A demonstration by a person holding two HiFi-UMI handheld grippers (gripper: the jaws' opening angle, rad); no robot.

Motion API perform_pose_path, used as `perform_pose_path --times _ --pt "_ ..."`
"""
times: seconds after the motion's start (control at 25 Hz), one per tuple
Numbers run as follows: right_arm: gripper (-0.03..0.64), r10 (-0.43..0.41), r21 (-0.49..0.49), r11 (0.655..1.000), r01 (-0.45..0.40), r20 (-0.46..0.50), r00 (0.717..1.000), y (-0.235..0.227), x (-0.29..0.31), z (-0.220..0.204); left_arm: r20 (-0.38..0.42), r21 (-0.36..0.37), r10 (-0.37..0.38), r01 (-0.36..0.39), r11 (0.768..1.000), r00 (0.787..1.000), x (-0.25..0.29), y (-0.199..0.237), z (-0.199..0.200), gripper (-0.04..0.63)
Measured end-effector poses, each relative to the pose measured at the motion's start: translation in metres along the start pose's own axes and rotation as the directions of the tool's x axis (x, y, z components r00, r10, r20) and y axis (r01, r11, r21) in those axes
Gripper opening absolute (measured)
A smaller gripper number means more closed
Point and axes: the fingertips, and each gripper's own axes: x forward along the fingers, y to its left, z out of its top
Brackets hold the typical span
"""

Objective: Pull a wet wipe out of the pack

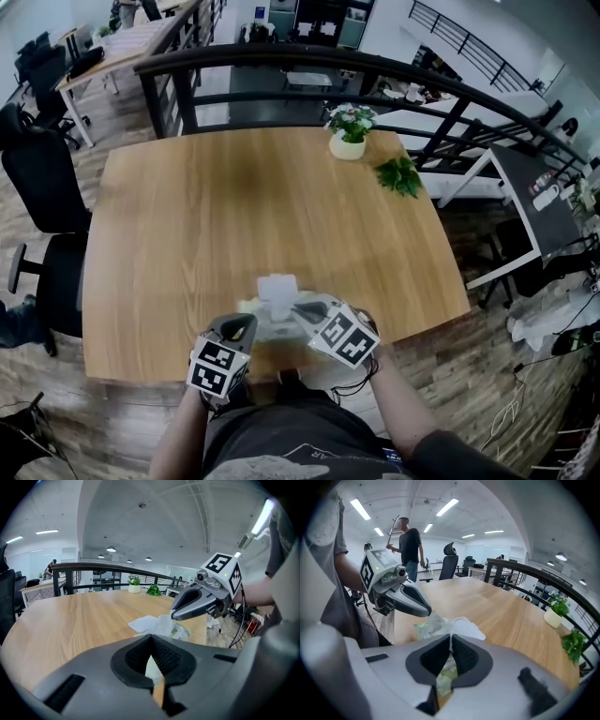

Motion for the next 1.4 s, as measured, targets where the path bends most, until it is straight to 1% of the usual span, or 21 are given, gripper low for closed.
perform_pose_path --times 0.16,0.28,0.4,0.6,0.76,0.92,1.2,1.4 --pt "0.029 -0.053 0.032 0.998 0.051 0.077 0.996 -0.010 -0.020 0.018 -0.001 0.008 -0.008 0.008 1.000 1.000 -0.001 -0.002 0.001 0.012" --pt "0.028 -0.108 0.050 0.994 0.102 0.136 0.985 -0.023 -0.036 0.035 -0.002 0.017 -0.015 0.015 1.000 1.000 -0.001 -0.002 0.001 0.012" --pt "0.028 -0.164 0.064 0.986 0.154 0.194 0.967 -0.037 -0.057 0.053 -0.003 0.024 -0.020 0.020 1.000 1.000 -0.002 -0.002 0.002 0.012" --pt "0.029 -0.241 0.066 0.970 0.232 0.263 0.934 -0.054 -0.096 0.078 -0.004 0.032 -0.025 0.025 0.999 1.000 -0.003 -0.005 0.004 0.012" --pt "0.029 -0.286 0.071 0.958 0.278 0.308 0.907 -0.062 -0.121 0.091 -0.012 0.031 -0.027 0.027 0.999 1.000 -0.003 -0.005 0.002 0.012" --pt "0.029 -0.310 0.082 0.950 0.300 0.318 0.896 -0.063 -0.130 0.090 -0.016 0.024 -0.034 0.034 0.999 0.999 -0.005 -0.004 0.000 0.012" --pt "0.029 -0.334 0.135 0.942 0.307 0.284 0.899 -0.061 -0.119 0.069 -0.026 0.025 -0.050 0.050 0.998 0.998 -0.004 -0.003 -0.003 0.012" --pt "0.029 -0.360 0.162 0.931 0.326 0.266 0.894 -0.060 -0.114 0.064 -0.029 0.030 -0.071 0.072 0.997 0.997 -0.004 -0.001 -0.004 0.012"
